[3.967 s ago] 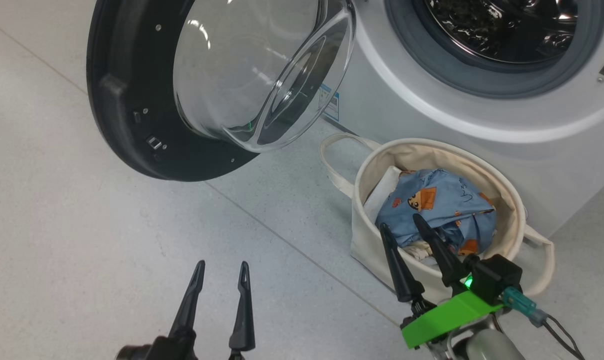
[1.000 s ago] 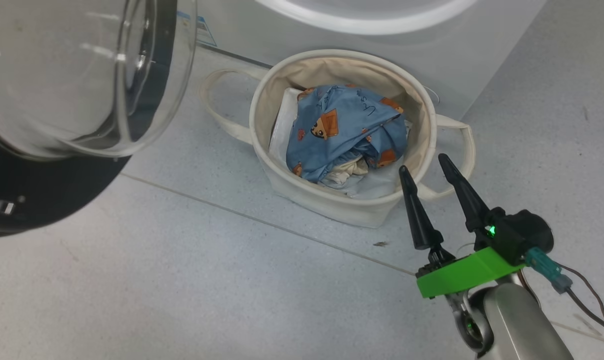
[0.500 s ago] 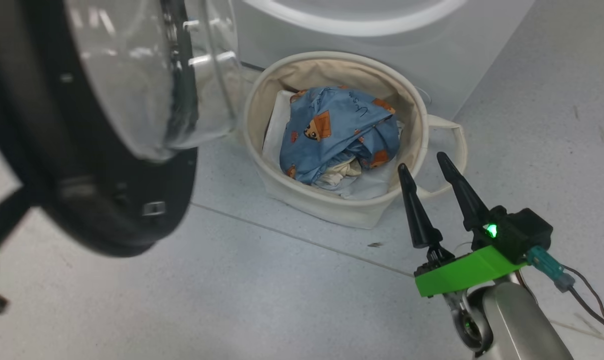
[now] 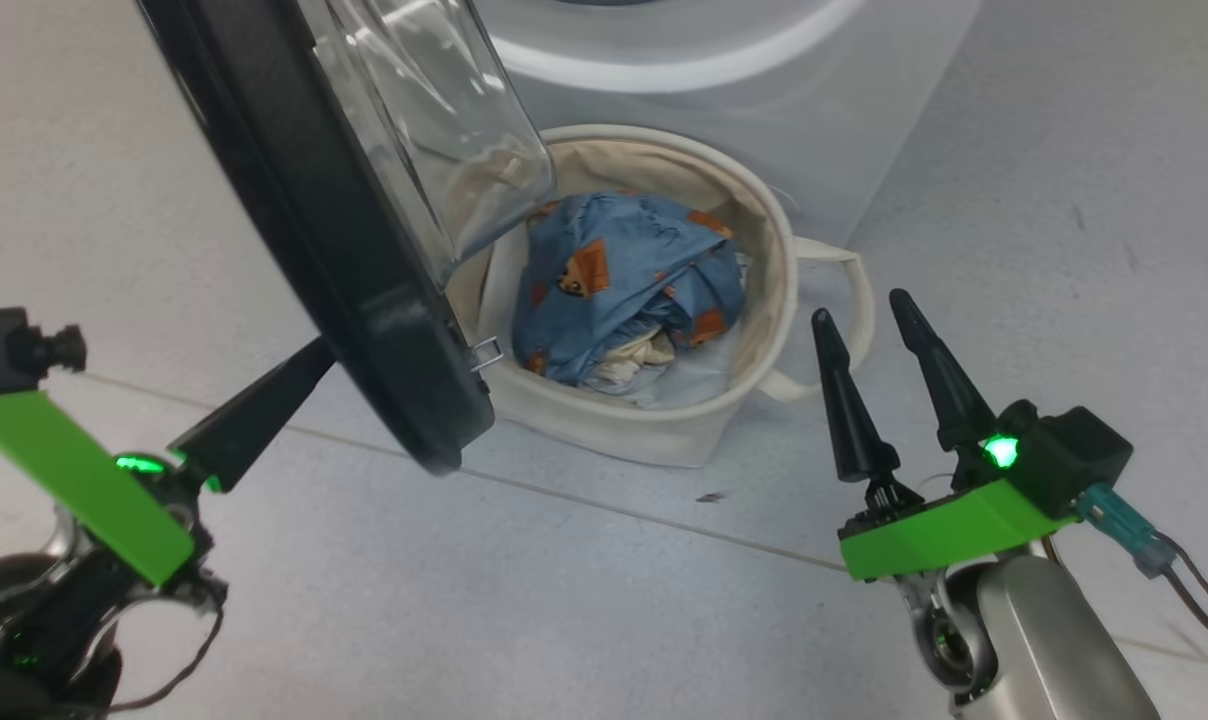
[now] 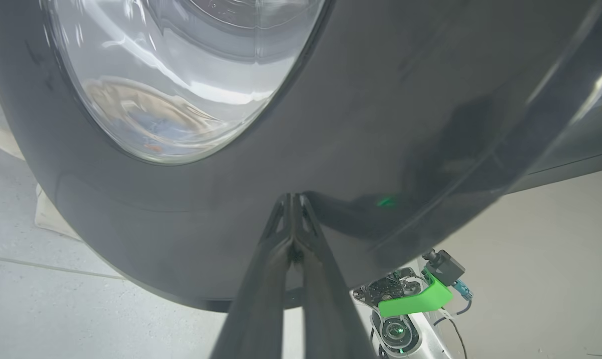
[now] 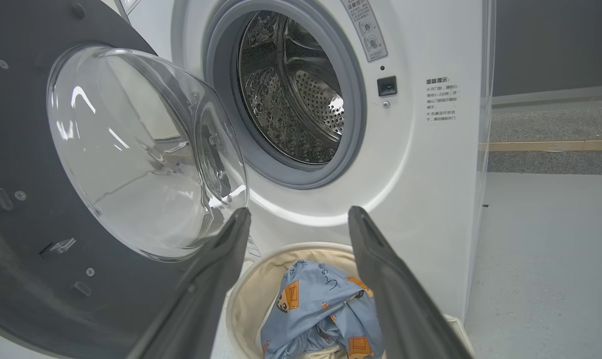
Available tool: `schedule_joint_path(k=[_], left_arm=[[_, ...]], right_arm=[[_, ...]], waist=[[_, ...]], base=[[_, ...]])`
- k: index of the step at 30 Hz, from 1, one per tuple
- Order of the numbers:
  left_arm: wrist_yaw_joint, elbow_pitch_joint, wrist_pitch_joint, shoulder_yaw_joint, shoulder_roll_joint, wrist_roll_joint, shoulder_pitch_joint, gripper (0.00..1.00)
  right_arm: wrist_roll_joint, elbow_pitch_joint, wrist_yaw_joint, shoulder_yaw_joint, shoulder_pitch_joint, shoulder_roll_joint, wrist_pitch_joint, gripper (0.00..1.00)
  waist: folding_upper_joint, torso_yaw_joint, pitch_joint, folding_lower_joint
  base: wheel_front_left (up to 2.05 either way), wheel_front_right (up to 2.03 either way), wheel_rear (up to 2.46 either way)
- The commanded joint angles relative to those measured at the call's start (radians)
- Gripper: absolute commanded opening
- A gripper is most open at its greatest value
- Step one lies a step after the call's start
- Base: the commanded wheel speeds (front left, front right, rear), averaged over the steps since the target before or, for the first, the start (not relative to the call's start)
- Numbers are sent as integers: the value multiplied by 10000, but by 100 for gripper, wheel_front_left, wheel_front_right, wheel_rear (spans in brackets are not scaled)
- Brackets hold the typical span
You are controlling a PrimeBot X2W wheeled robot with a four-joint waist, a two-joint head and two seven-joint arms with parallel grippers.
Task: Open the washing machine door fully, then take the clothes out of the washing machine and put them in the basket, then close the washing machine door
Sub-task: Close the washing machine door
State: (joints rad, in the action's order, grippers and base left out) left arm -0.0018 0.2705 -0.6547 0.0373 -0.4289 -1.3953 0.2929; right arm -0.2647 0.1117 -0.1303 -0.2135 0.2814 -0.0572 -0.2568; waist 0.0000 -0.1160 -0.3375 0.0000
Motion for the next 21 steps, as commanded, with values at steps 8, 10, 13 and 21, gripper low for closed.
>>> schedule_joint_path(k=[8, 10, 13, 21], left_arm=[[-490, -590, 629, 194, 400, 653, 1354, 0], [-607, -885, 786, 349, 599, 761, 1627, 0], [-758, -1400, 997, 572, 925, 848, 2012, 0], [-1087, -2405, 1762, 1072, 1771, 1190, 3008, 0]], right_arm=[[-311, -486, -4, 69, 314, 70, -49, 100], [-355, -483, -4, 159, 331, 70, -49, 100], [-411, -479, -4, 215, 365, 70, -49, 100], [-495, -518, -4, 395, 405, 70, -49, 100]], waist=[[0, 709, -161, 0], [0, 823, -177, 0], [0, 1015, -170, 0], [0, 1347, -233, 0]], base=[[0, 0, 0], [0, 0, 0], [0, 0, 0], [0, 0, 0]])
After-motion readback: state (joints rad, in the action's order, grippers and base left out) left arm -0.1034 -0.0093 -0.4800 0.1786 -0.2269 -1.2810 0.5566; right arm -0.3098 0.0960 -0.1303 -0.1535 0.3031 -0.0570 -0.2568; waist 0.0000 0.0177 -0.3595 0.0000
